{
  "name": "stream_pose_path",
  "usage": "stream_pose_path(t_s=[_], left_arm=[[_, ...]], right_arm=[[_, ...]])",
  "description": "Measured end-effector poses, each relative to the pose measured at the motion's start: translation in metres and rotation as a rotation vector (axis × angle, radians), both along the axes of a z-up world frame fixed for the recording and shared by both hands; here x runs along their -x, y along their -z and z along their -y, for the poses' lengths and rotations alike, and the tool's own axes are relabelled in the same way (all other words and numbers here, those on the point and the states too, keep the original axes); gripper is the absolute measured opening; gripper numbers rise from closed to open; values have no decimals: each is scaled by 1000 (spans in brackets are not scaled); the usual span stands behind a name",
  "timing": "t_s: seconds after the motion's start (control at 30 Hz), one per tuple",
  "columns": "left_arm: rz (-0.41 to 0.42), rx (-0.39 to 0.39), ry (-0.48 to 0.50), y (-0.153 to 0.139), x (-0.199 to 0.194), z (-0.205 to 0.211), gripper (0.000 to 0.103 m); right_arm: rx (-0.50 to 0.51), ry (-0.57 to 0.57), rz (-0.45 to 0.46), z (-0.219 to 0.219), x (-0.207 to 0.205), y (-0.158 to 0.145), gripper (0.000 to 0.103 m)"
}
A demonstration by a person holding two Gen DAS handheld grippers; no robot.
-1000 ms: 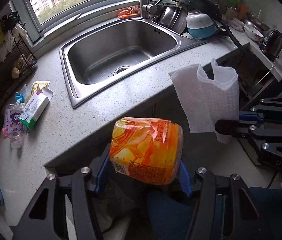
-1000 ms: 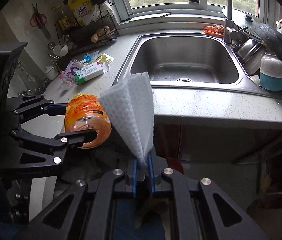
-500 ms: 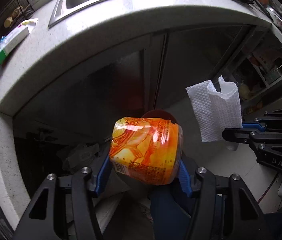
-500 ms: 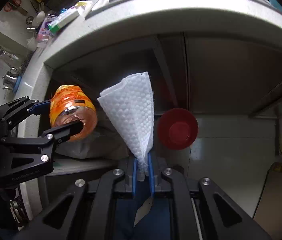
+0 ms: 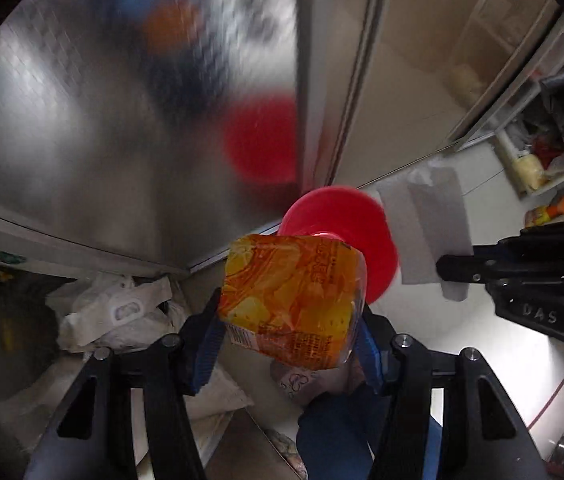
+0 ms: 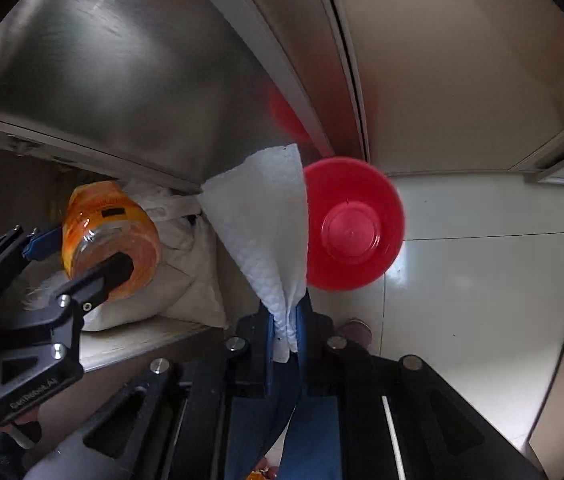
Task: Collect trash
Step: 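Open the right gripper over the red bin while left drops the cup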
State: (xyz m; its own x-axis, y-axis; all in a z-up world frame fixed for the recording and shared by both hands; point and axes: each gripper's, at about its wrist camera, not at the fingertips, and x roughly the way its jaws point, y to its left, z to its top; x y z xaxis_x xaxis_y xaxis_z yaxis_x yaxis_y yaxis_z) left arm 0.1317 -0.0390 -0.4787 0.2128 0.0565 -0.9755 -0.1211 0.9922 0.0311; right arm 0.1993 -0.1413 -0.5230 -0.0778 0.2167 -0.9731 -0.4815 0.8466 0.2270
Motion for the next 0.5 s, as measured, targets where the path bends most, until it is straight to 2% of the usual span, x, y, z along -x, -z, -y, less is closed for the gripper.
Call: stream_pose_path(t_s=[0.13, 0.23, 0.27, 0.33, 0.43, 0.5], left_arm=[[-22, -17, -9, 40, -5, -2, 56], [-40, -23, 8, 54, -11, -1, 56], [-46, -26, 19, 56, -13, 0, 56], [-52, -33, 34, 59, -12, 3, 56], [-59, -22, 41, 60, -17, 17, 56], [-56, -10, 42, 62, -13, 7, 56]], right_arm=[[-3, -42, -1, -7, -10, 45, 9], [-9, -55, 18, -9, -16, 60, 9], [3, -55, 22, -11, -17, 63, 13], [16, -41, 43, -14, -15, 63, 47], [2, -58, 63, -15, -10, 56, 68], [5, -79, 81, -8, -5, 52, 74]])
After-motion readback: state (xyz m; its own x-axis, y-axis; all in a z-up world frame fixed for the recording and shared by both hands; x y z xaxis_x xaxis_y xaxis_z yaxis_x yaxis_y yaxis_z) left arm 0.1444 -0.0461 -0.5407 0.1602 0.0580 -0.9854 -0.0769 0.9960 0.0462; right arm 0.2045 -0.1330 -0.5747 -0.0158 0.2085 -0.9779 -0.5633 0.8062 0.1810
